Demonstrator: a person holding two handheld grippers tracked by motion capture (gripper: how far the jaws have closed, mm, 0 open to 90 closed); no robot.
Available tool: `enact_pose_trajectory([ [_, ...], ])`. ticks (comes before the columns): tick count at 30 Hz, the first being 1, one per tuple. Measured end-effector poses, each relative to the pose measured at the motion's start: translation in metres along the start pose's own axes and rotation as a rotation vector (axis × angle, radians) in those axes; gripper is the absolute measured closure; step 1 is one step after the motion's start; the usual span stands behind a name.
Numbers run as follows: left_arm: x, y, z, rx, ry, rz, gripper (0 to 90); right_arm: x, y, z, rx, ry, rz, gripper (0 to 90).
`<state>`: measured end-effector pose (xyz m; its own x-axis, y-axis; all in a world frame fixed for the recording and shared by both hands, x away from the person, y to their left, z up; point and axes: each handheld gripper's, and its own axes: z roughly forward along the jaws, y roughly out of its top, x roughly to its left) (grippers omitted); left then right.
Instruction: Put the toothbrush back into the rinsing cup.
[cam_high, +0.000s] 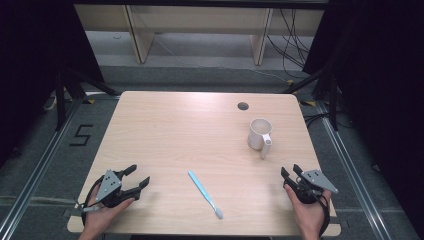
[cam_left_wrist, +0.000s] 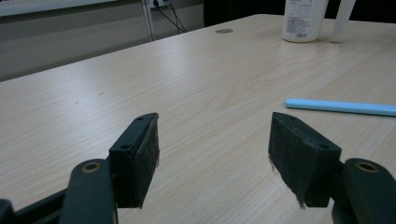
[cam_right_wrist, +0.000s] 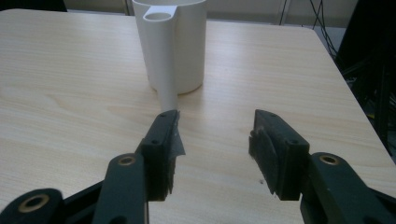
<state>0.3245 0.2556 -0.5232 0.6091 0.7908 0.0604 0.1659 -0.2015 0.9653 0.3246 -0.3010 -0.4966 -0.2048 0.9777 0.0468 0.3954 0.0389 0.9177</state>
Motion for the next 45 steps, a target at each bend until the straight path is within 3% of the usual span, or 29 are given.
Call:
enact_pose_trajectory([
  [2,0.0,0.0,0.002,-0.008,-0.003,-0.01,32.9,-0.002,0.004,-0.001,-0.016,0.005,-0.05,52.2],
  [8,-0.002,0.001,0.001,0.02,-0.02,0.005,32.8,-0.001,0.006,-0.003,0.004,0.012,-0.068,53.6],
  [10,-0.004,0.0,0.001,0.005,-0.026,0.009,33.3,0.001,0.006,-0.003,0.025,0.024,-0.063,53.8],
  [11,-0.004,0.0,-0.001,0.019,-0.03,0.013,33.5,0.001,0.007,-0.004,0.034,0.015,-0.095,53.8],
  [16,-0.003,0.005,-0.001,0.025,-0.035,0.021,33.2,0.004,0.008,-0.005,0.061,0.007,-0.102,54.5],
  [17,-0.002,0.006,-0.001,0.016,-0.039,0.023,32.5,0.01,0.007,-0.005,0.101,0.021,-0.058,54.5],
  [18,-0.001,0.008,-0.001,0.023,-0.037,0.013,32.1,0.007,0.008,-0.003,0.09,0.014,-0.121,54.5],
  [19,-0.001,0.008,-0.001,0.023,-0.037,0.013,31.8,0.007,0.008,-0.003,0.09,0.014,-0.121,54.5],
  [20,0.0,0.008,0.0,0.021,-0.037,0.006,31.7,0.012,0.008,-0.003,0.113,0.012,-0.084,54.5],
  [25,0.002,0.012,0.001,0.052,-0.033,0.008,31.6,0.014,0.01,-0.002,0.138,0.012,-0.081,54.4],
  [26,0.002,0.013,0.002,0.045,-0.042,0.014,31.6,0.015,0.012,-0.002,0.163,0.016,-0.069,54.3],
  [29,0.001,0.019,0.002,0.064,-0.06,0.035,31.6,0.014,0.013,-0.001,0.167,0.023,-0.077,54.3],
  [30,0.002,0.023,0.006,0.057,-0.087,0.09,31.3,0.016,0.014,-0.002,0.198,0.022,-0.077,54.3],
  [32,0.001,0.025,0.008,0.058,-0.095,0.098,30.6,0.015,0.014,-0.001,0.2,0.042,-0.088,54.3],
  [34,-0.001,0.031,0.012,0.11,-0.111,0.129,28.5,0.015,0.016,-0.001,0.237,0.052,-0.098,55.0],
  [36,-0.001,0.032,0.014,0.112,-0.122,0.135,28.5,0.015,0.017,-0.001,0.239,0.045,-0.107,55.3],
  [40,-0.001,0.039,0.02,0.128,-0.153,0.147,29.6,0.016,0.02,-0.003,0.28,0.043,-0.079,56.5],
  [41,-0.001,0.041,0.021,0.131,-0.159,0.151,29.6,0.014,0.02,-0.001,0.269,0.051,-0.109,56.7],
  [45,-0.001,0.049,0.026,0.145,-0.179,0.171,29.9,0.014,0.021,0.0,0.301,0.075,-0.117,57.0],
])
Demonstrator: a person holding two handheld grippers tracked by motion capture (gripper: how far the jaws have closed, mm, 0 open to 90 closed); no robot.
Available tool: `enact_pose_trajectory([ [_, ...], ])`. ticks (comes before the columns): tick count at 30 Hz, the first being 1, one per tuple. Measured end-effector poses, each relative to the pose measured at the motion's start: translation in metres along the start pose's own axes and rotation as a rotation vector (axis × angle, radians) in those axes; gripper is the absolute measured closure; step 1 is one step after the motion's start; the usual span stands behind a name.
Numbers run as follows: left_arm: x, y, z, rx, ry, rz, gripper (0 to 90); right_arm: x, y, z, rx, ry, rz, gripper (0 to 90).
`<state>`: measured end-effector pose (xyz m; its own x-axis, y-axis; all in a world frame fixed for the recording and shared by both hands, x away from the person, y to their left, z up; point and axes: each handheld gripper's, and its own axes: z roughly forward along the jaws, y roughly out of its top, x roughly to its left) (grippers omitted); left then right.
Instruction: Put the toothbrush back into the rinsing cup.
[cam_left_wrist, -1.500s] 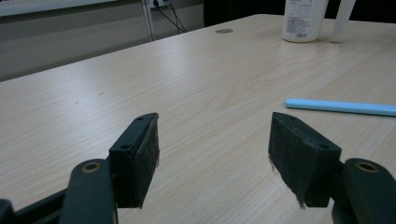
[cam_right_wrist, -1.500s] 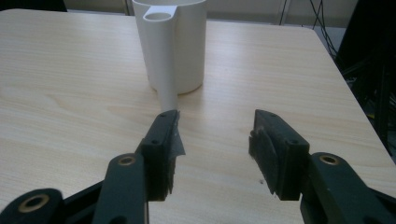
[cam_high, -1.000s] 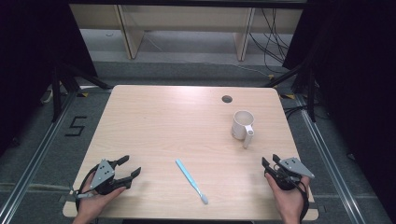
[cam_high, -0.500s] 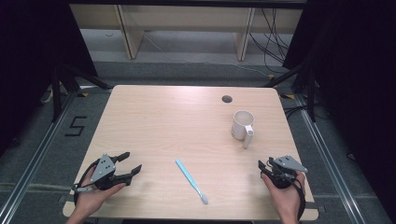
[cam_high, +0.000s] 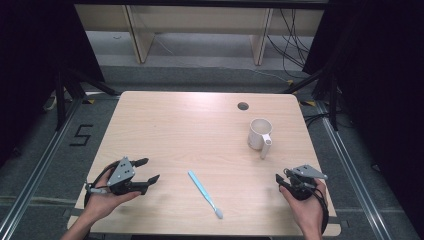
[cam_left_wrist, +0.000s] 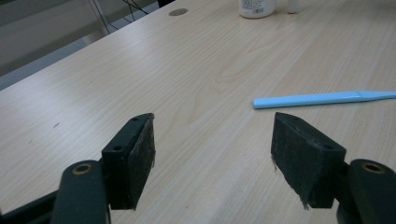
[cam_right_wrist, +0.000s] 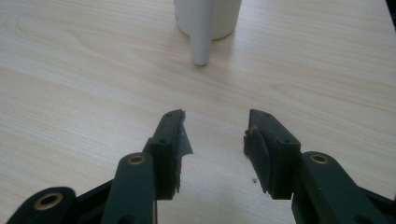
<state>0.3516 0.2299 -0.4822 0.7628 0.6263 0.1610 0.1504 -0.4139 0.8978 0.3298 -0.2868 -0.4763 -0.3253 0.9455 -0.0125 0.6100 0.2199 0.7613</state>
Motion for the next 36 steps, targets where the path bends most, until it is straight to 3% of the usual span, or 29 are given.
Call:
enact_pose_trajectory([
  [1,0.0,0.002,0.001,0.001,-0.008,0.002,29.8,0.005,0.0,-0.001,0.023,-0.006,0.054,57.3],
  [2,0.001,0.003,0.002,0.001,-0.015,0.007,29.8,0.005,0.0,-0.001,0.023,-0.006,0.054,57.3],
  [3,0.002,0.006,0.004,0.003,-0.029,0.008,29.8,0.005,0.0,-0.001,0.039,0.0,0.019,58.0],
  [5,0.002,0.007,0.006,0.005,-0.033,0.009,29.8,0.006,0.0,0.0,0.049,0.006,0.018,58.5],
  [6,0.003,0.008,0.007,0.009,-0.044,0.011,29.7,0.004,0.0,0.0,0.056,0.019,-0.015,59.0],
  [8,0.004,0.011,0.011,0.015,-0.057,0.021,29.7,0.008,0.001,0.001,0.068,0.022,0.0,59.8],
  [13,0.004,0.016,0.019,0.029,-0.076,0.041,29.7,0.011,0.004,0.002,0.086,0.032,-0.065,61.9],
  [14,0.004,0.018,0.021,0.035,-0.08,0.047,29.7,0.011,0.004,0.002,0.086,0.032,-0.065,61.9],
  [15,0.004,0.019,0.022,0.04,-0.085,0.056,29.7,0.016,0.004,0.002,0.115,0.05,-0.021,62.5],
  [16,0.003,0.02,0.024,0.034,-0.088,0.057,29.7,0.016,0.004,0.002,0.115,0.05,-0.021,62.5],
  [17,0.003,0.022,0.025,0.042,-0.09,0.069,29.7,0.013,0.004,0.003,0.103,0.044,-0.063,62.6],
  [18,0.003,0.023,0.026,0.04,-0.104,0.069,29.7,0.016,0.004,0.003,0.11,0.048,-0.033,62.7],
  [20,0.002,0.026,0.03,0.044,-0.122,0.085,29.8,0.014,0.005,0.004,0.114,0.056,-0.052,62.8],
  [21,0.002,0.029,0.033,0.053,-0.143,0.112,29.8,0.015,0.004,0.004,0.112,0.05,-0.059,62.9],
  [23,0.001,0.03,0.034,0.054,-0.157,0.119,29.9,0.016,0.004,0.004,0.117,0.054,-0.052,62.9],
  [25,0.001,0.034,0.04,0.076,-0.189,0.168,29.8,0.016,0.004,0.005,0.113,0.068,-0.064,62.9],
  [27,0.002,0.036,0.041,0.084,-0.196,0.18,29.5,0.018,0.003,0.005,0.124,0.061,-0.047,62.9],
  [28,0.003,0.037,0.043,0.089,-0.196,0.18,29.4,0.016,0.003,0.006,0.113,0.063,-0.075,62.8],
  [29,0.003,0.038,0.044,0.087,-0.197,0.175,29.4,0.018,0.003,0.006,0.114,0.069,-0.05,62.7],
  [30,0.003,0.039,0.046,0.091,-0.202,0.18,29.5,0.017,0.003,0.006,0.114,0.064,-0.077,62.7],
  [32,0.004,0.042,0.049,0.095,-0.212,0.192,29.5,0.017,0.003,0.007,0.108,0.067,-0.082,62.6],
  [33,0.003,0.045,0.051,0.102,-0.227,0.208,29.6,0.02,0.003,0.007,0.123,0.07,-0.044,62.5],
  [35,0.001,0.046,0.053,0.1,-0.235,0.212,29.7,0.02,0.004,0.007,0.125,0.074,-0.04,62.5],
  [36,0.001,0.048,0.054,0.111,-0.247,0.235,29.8,0.02,0.004,0.007,0.123,0.073,-0.043,62.4],
])
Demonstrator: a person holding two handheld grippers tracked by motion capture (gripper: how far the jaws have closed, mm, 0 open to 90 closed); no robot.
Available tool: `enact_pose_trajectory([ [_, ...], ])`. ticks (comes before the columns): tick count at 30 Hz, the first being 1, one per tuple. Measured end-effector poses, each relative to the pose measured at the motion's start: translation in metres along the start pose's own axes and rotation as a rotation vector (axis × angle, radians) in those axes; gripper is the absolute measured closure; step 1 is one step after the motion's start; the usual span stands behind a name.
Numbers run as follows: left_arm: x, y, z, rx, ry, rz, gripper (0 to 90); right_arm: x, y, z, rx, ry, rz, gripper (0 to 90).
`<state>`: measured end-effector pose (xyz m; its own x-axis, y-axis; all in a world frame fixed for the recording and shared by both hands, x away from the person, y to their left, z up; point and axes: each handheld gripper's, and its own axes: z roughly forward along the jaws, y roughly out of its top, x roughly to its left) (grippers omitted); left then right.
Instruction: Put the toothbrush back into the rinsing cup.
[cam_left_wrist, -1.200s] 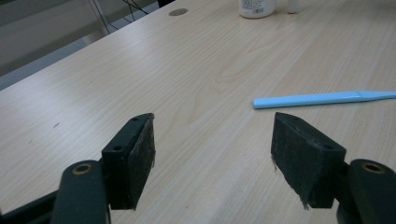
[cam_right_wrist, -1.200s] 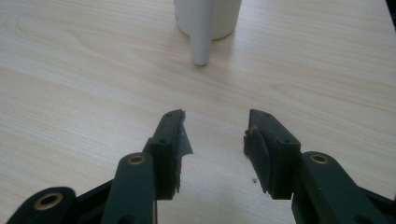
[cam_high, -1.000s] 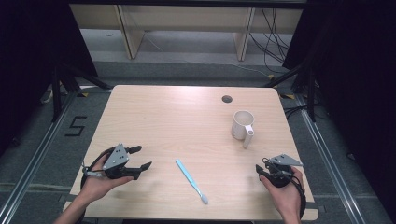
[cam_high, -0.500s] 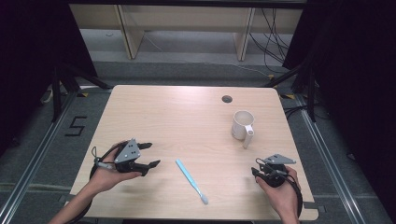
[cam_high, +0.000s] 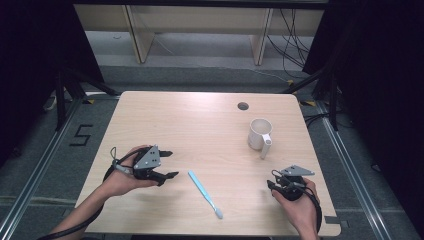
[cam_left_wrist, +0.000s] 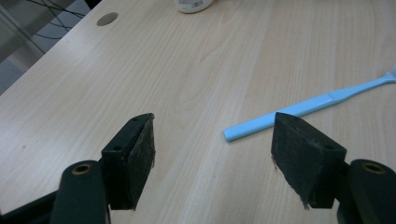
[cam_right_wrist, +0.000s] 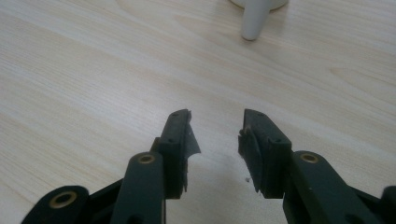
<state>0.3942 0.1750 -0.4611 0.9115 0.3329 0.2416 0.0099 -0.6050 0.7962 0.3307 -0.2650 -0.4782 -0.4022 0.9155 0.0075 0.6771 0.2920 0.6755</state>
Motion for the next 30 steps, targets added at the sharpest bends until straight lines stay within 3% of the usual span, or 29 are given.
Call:
enact_pose_trajectory([
  [3,-0.002,0.004,0.005,0.014,-0.035,0.023,30.4,0.0,0.0,0.0,0.0,0.004,0.0,62.3],
  [8,-0.004,0.009,0.012,0.084,-0.073,0.075,32.6,-0.002,0.0,0.001,0.003,0.005,-0.023,62.2],
  [9,-0.004,0.011,0.014,0.11,-0.104,0.104,35.2,-0.001,0.0,0.001,-0.002,0.006,-0.019,62.2],
  [12,-0.005,0.014,0.017,0.117,-0.132,0.124,39.3,0.001,0.0,0.0,0.01,0.007,0.008,62.1],
  [13,-0.004,0.018,0.018,0.142,-0.16,0.165,42.2,0.002,0.001,0.0,0.02,0.01,0.005,62.0],
  [14,-0.004,0.018,0.018,0.142,-0.16,0.165,43.8,0.002,0.001,0.0,0.02,0.01,0.005,62.0],
  [16,-0.003,0.022,0.02,0.171,-0.186,0.217,45.6,0.002,0.001,0.001,0.02,0.015,-0.005,61.9],
  [17,-0.002,0.027,0.022,0.21,-0.213,0.256,47.4,0.003,0.002,0.0,0.024,0.015,-0.003,61.9],
  [20,-0.002,0.03,0.026,0.228,-0.24,0.288,49.1,0.003,0.002,0.0,0.024,0.016,-0.009,61.9],
  [21,-0.002,0.035,0.029,0.261,-0.275,0.335,50.9,0.003,0.002,0.001,0.025,0.02,-0.008,61.8],
  [22,-0.002,0.035,0.029,0.261,-0.275,0.335,52.1,0.003,0.002,0.001,0.025,0.02,-0.008,61.8],
  [25,-0.001,0.042,0.036,0.311,-0.331,0.409,55.9,0.004,0.002,0.001,0.026,0.023,-0.002,61.7],
  [26,-0.001,0.042,0.036,0.311,-0.331,0.409,56.5,0.004,0.002,0.001,0.026,0.023,-0.002,61.7],
  [27,-0.001,0.045,0.039,0.336,-0.362,0.437,56.8,0.003,0.002,0.001,0.032,0.024,-0.013,61.7],
  [30,0.0,0.048,0.042,0.368,-0.394,0.472,57.0,0.003,0.001,0.002,0.025,0.026,-0.001,61.7],
])
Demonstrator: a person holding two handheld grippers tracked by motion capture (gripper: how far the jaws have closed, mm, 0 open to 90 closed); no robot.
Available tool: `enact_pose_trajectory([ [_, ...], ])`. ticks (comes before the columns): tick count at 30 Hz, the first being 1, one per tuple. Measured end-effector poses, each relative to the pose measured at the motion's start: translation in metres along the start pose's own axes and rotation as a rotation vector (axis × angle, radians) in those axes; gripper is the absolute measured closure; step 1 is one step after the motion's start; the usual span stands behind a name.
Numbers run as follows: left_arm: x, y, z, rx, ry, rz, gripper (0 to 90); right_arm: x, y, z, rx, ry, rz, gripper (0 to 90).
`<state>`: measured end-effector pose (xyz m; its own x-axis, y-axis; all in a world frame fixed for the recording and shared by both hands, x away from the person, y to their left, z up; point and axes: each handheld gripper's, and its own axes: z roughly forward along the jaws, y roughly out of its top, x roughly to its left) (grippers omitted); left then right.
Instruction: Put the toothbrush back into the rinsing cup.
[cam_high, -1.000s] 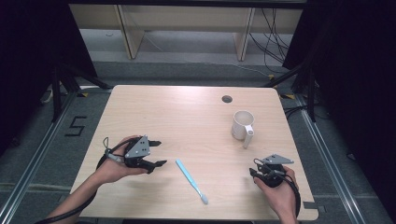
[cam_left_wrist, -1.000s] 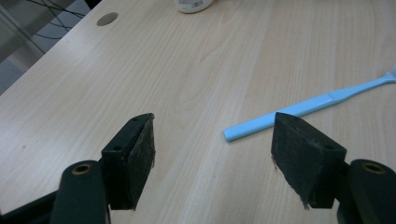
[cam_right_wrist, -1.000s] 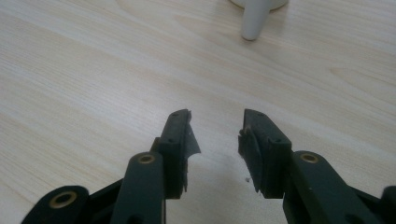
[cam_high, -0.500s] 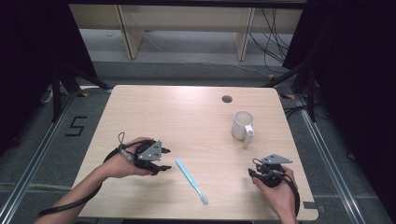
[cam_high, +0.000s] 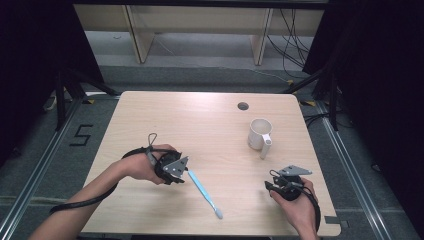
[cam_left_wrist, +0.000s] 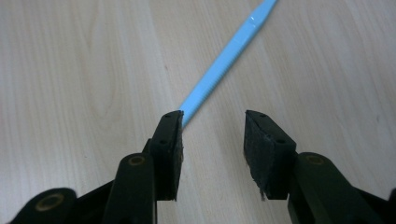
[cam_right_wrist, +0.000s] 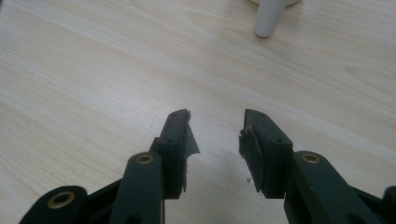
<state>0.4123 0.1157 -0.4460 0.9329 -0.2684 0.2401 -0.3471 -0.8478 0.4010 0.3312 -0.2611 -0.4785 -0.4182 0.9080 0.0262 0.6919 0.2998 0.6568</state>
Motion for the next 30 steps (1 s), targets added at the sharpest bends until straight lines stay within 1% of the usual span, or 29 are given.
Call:
enact_pose_trajectory([
  [1,0.004,0.003,0.0,0.018,-0.026,0.034,57.6,0.0,0.0,0.0,0.002,0.002,0.001,61.6],
  [2,0.004,0.003,0.0,0.018,-0.026,0.034,58.1,0.0,-0.001,0.0,0.007,0.004,-0.006,61.6],
  [3,0.008,0.007,0.001,0.024,-0.049,0.061,58.5,-0.001,-0.001,0.001,0.01,0.001,-0.014,61.5],
  [4,0.008,0.007,0.001,0.024,-0.049,0.061,59.0,-0.001,-0.001,0.001,0.01,0.001,-0.014,61.5],
  [5,0.01,0.008,0.002,0.031,-0.054,0.079,59.0,-0.002,-0.002,0.002,0.01,0.001,-0.036,61.4],
  [8,0.015,0.014,0.007,0.054,-0.076,0.13,59.6,-0.002,-0.002,0.001,0.013,0.007,-0.015,61.4],
  [10,0.018,0.016,0.011,0.061,-0.091,0.165,60.7,-0.002,-0.002,0.001,0.012,0.006,-0.016,61.3],
  [13,0.02,0.02,0.019,0.084,-0.114,0.213,61.2,-0.002,-0.002,0.001,0.014,0.008,-0.015,61.3],
  [15,0.02,0.022,0.022,0.086,-0.123,0.223,61.3,-0.002,-0.002,0.001,0.014,0.008,-0.011,61.3],
  [17,0.021,0.023,0.025,0.096,-0.13,0.243,61.3,-0.002,-0.002,0.001,0.013,0.009,-0.013,61.3],
  [18,0.022,0.024,0.026,0.104,-0.129,0.254,61.3,-0.002,-0.002,0.002,0.008,0.008,-0.022,61.3],
  [19,0.023,0.025,0.027,0.111,-0.131,0.262,61.3,0.0,-0.002,0.002,0.012,0.015,0.003,61.3],
  [20,0.025,0.026,0.03,0.12,-0.14,0.28,61.3,-0.002,-0.002,0.003,0.006,0.013,-0.024,61.2],
  [21,0.025,0.026,0.03,0.12,-0.14,0.28,61.5,-0.002,-0.002,0.003,0.006,0.013,-0.024,61.2],
  [22,0.026,0.027,0.031,0.124,-0.146,0.29,61.5,-0.001,-0.002,0.002,0.008,0.023,-0.005,61.2],
  [25,0.028,0.029,0.036,0.138,-0.164,0.309,61.7,-0.001,-0.001,0.002,0.003,0.026,-0.006,61.2],
  [27,0.028,0.03,0.039,0.156,-0.163,0.321,61.9,-0.001,0.0,0.002,0.009,0.029,-0.002,61.3],
  [28,0.029,0.031,0.04,0.165,-0.161,0.331,62.1,-0.002,0.0,0.002,0.001,0.026,-0.015,61.2],
  [30,0.029,0.033,0.043,0.175,-0.168,0.338,62.8,-0.001,0.0,0.001,0.002,0.026,-0.008,61.2],
])
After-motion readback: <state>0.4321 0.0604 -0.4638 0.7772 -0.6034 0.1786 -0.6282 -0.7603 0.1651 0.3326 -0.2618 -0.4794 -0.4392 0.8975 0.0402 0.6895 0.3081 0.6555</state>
